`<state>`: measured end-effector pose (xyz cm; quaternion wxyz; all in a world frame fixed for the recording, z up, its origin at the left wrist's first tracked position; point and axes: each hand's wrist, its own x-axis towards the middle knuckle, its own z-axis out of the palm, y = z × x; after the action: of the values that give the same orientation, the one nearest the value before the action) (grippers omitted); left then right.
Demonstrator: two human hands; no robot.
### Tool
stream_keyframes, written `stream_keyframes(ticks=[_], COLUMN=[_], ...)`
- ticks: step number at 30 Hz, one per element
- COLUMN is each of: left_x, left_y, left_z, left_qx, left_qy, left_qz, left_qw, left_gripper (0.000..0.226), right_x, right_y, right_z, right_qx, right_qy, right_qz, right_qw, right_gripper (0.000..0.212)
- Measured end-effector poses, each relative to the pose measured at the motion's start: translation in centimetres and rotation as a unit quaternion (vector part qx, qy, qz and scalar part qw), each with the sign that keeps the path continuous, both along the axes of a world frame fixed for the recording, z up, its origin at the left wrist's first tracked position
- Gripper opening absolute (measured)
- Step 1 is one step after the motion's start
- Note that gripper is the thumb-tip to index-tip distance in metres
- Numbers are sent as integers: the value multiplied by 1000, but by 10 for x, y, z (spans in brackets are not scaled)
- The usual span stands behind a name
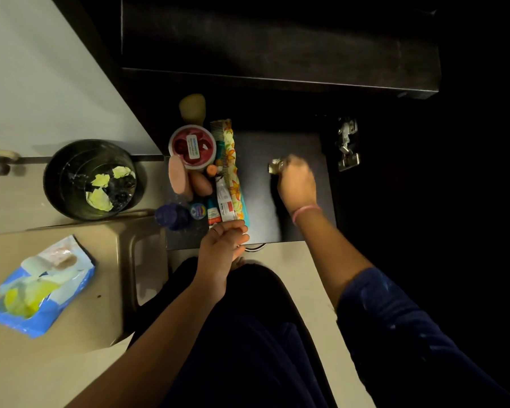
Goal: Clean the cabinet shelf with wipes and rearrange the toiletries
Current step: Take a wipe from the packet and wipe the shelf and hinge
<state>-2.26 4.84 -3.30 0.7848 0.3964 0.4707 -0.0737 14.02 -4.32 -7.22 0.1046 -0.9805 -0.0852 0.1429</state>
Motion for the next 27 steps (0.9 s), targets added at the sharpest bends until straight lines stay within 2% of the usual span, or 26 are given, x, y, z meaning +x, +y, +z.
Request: stream_keyframes(ticks=[6,9,11,13,15,17,19,22,24,27], left_x=[8,11,13,15,17,17,17,14,13,15], left_y=[0,0,0,0,1,2,2,-2,-3,-2], left_z=[-1,-1,0,3,3,2,1,2,2,3], left_qx=[-4,-2,2,4,8,10,9,4,3,7], left_qy=[2,-2,-9,-18,-20,-14,-8,-1,3,-1], left_qz=[-4,-11,-18,-24,-22,-18,-18,-14,-11,-9], left_qw=[1000,1000,1000,1000,1000,1000,1000,1000,1000,1000], left_gripper=[22,22,22,22,21,21,22,24,24,21], right_x=[-110,-126,-116,-93,-58,-21,9,29,27,33], right_y=[-68,-94,-103,-100,-86,-66,-45,-8,17,35], right_z=[-6,-7,2,17,31,37,36,22,12,-3], right_qx=[-17,-72,-27,88,172,203,208,156,117,41], right_qy=[100,195,248,227,118,-2,-63,-37,7,36], right_qz=[92,186,161,106,72,36,15,54,153,298], right_qw=[991,960,955,964,975,979,976,986,981,953], right_gripper=[32,37,34,24,20,21,26,29,34,48])
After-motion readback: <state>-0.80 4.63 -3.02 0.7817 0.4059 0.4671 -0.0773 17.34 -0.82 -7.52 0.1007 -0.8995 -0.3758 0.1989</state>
